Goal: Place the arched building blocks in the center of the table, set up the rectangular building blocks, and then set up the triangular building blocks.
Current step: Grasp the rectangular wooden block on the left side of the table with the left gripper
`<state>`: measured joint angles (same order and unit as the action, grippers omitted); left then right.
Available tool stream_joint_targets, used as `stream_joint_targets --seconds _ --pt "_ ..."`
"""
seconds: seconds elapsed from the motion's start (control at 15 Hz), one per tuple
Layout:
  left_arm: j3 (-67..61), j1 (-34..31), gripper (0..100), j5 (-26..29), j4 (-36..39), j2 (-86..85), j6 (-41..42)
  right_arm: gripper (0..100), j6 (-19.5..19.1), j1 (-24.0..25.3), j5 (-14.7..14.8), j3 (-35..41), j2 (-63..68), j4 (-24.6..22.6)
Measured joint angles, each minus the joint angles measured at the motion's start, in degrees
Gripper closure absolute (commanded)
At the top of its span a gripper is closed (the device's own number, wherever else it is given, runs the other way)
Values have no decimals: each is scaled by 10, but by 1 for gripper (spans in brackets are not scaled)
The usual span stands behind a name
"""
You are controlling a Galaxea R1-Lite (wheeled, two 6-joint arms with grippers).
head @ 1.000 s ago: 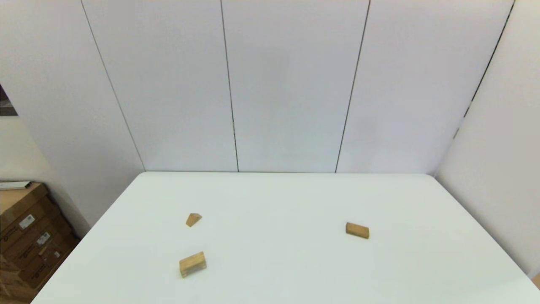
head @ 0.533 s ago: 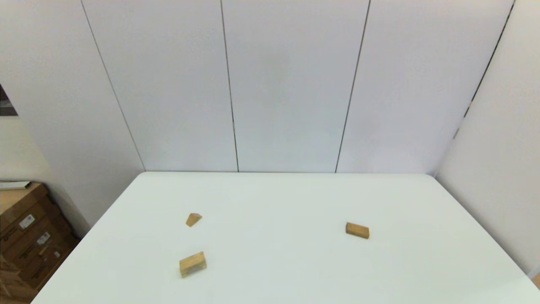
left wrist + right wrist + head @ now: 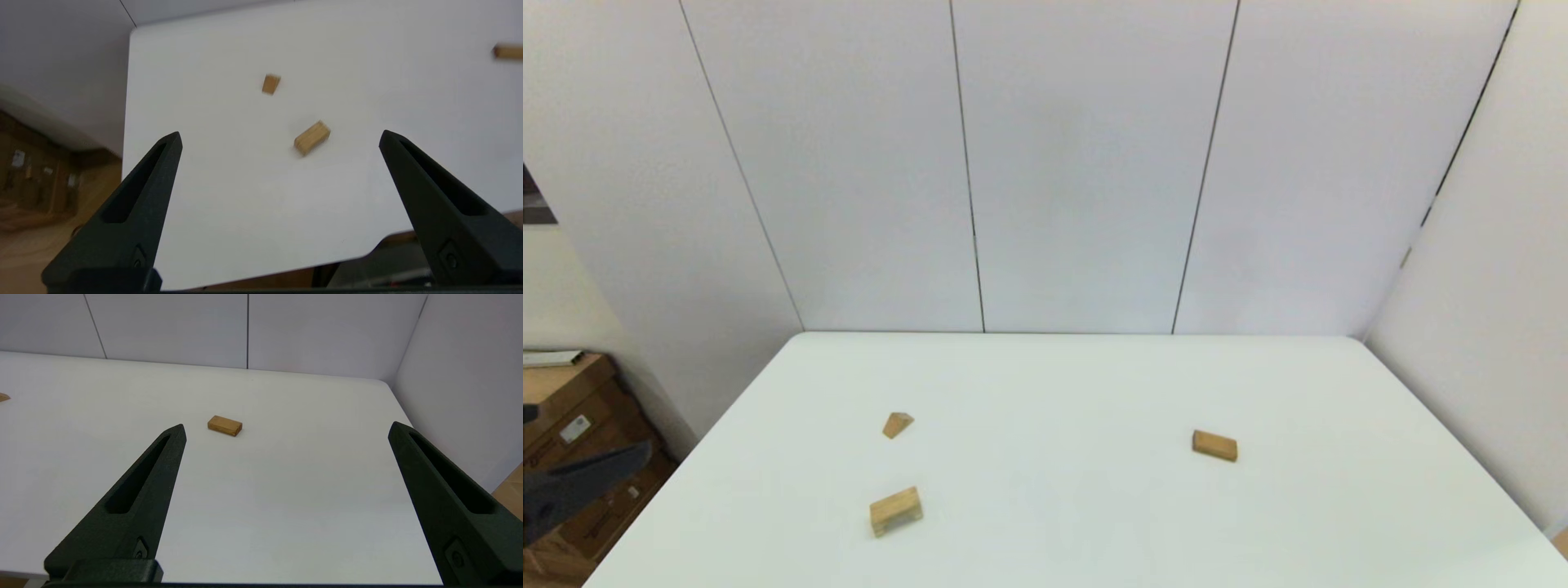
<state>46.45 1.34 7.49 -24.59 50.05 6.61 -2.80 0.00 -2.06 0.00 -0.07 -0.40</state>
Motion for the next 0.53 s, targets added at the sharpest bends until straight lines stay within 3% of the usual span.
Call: stream_joint_targets --seconds 0.2,0.53 --pt "103 4 0 1 -75 160 97 0 0 0 0 0 0 0" --pt "193 -1 0 3 -132 339 228 0 0 0 0 0 0 0"
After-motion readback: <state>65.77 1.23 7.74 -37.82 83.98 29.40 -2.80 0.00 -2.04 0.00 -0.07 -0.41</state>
